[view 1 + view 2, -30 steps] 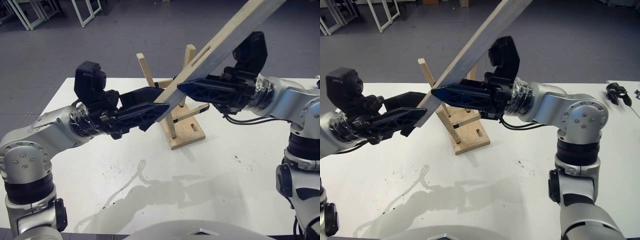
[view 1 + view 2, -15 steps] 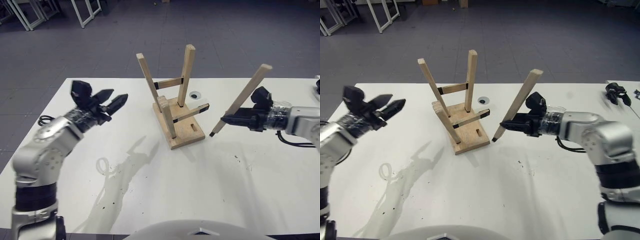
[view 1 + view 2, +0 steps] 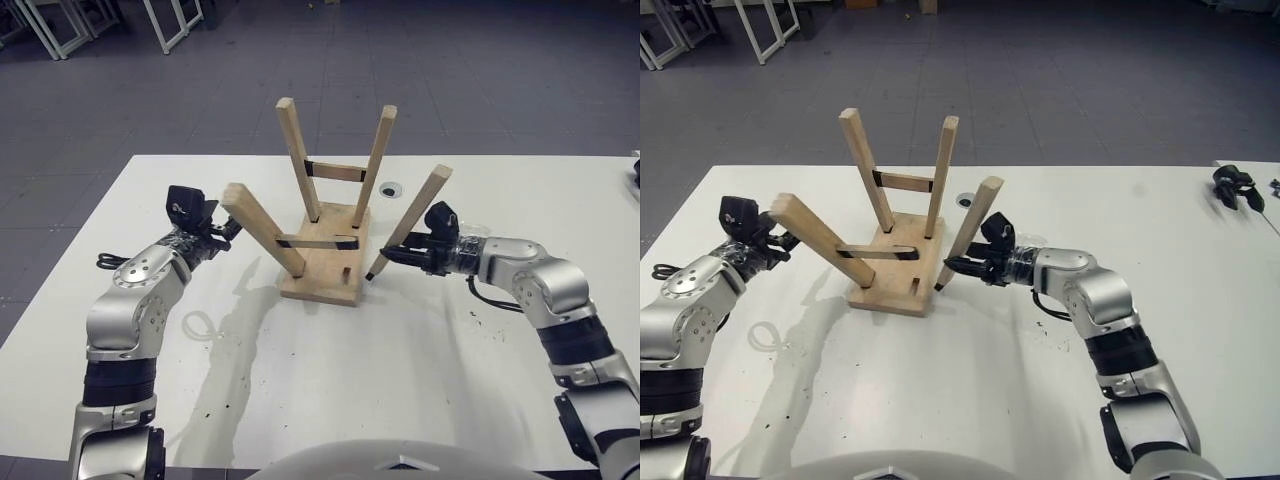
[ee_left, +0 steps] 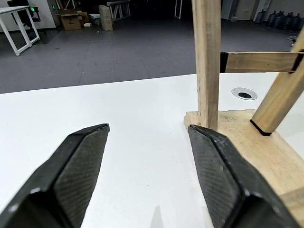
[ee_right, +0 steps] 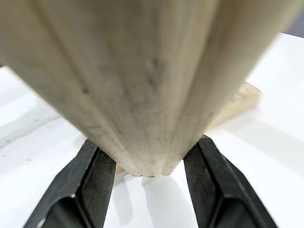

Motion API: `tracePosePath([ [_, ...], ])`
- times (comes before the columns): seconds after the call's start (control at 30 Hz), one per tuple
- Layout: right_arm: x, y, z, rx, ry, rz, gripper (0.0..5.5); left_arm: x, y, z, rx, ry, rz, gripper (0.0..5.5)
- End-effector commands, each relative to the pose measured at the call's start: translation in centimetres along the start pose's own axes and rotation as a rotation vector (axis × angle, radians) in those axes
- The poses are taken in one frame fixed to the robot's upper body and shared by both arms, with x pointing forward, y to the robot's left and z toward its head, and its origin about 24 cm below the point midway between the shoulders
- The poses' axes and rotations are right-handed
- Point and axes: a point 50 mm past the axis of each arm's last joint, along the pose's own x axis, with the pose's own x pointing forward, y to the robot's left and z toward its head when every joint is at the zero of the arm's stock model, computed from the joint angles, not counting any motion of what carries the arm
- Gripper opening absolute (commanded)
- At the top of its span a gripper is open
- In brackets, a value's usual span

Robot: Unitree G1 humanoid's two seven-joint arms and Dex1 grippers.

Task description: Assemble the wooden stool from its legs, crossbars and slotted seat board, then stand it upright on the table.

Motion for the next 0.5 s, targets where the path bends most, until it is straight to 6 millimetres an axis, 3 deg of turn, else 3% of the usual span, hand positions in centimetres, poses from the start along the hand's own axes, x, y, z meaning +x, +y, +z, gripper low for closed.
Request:
tracePosePath([
  [0.03, 0.0, 1.5, 1.5, -0.018, -0.030, 0.044, 2.02, -0.3, 1.1, -2.3, 0.005, 0.075, 0.027, 3.06],
  [0.2, -0.2, 2.7, 3.4, -0.062, -0.063, 0.098, 2.02, -0.3, 1.7, -2.8, 0.016, 0.082, 0.041, 3.06],
  [0.37, 2.6, 2.5, 0.8, -0.025, 0.000, 0.128, 2.02, -0.1, 1.0, -2.3, 0.015, 0.064, 0.016, 3.06],
  [0.5, 3.6, 1.6, 0.0, -0.009, 0.010, 0.105, 2.02, -0.3, 1.0, -1.9, 0.021, 0.055, 0.008, 3.06],
])
